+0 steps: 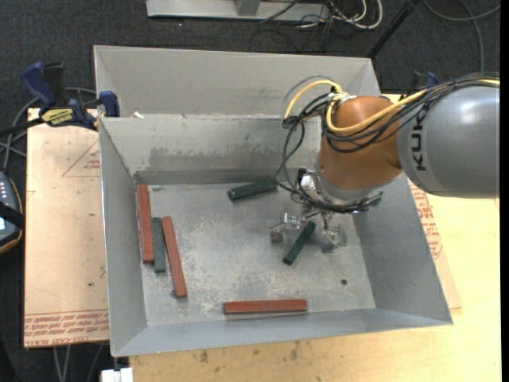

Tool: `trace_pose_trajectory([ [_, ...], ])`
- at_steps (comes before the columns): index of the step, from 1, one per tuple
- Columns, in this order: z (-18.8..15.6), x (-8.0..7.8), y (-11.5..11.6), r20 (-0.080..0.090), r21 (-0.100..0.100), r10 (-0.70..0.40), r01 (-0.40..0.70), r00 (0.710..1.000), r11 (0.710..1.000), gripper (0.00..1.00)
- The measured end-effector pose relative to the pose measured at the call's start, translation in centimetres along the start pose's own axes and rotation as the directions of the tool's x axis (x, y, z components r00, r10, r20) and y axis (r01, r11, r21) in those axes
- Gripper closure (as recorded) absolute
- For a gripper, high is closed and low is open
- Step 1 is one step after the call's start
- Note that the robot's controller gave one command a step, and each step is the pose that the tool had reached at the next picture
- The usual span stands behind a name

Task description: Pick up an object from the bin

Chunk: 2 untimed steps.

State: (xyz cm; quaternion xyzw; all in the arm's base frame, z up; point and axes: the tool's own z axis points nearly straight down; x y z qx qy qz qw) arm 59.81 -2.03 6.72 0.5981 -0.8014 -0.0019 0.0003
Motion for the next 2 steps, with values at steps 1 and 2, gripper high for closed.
trace_pose_trajectory([
  [1, -0.4, 0.0, -0.2, 0.001, 0.005, 0.001, -0.001, 1.000, 1.000, 1.00],
  [2, -18.5, 2.9, -2.0, 0.002, 0.015, -0.011, 0.011, 1.000, 1.000, 1.00],
])
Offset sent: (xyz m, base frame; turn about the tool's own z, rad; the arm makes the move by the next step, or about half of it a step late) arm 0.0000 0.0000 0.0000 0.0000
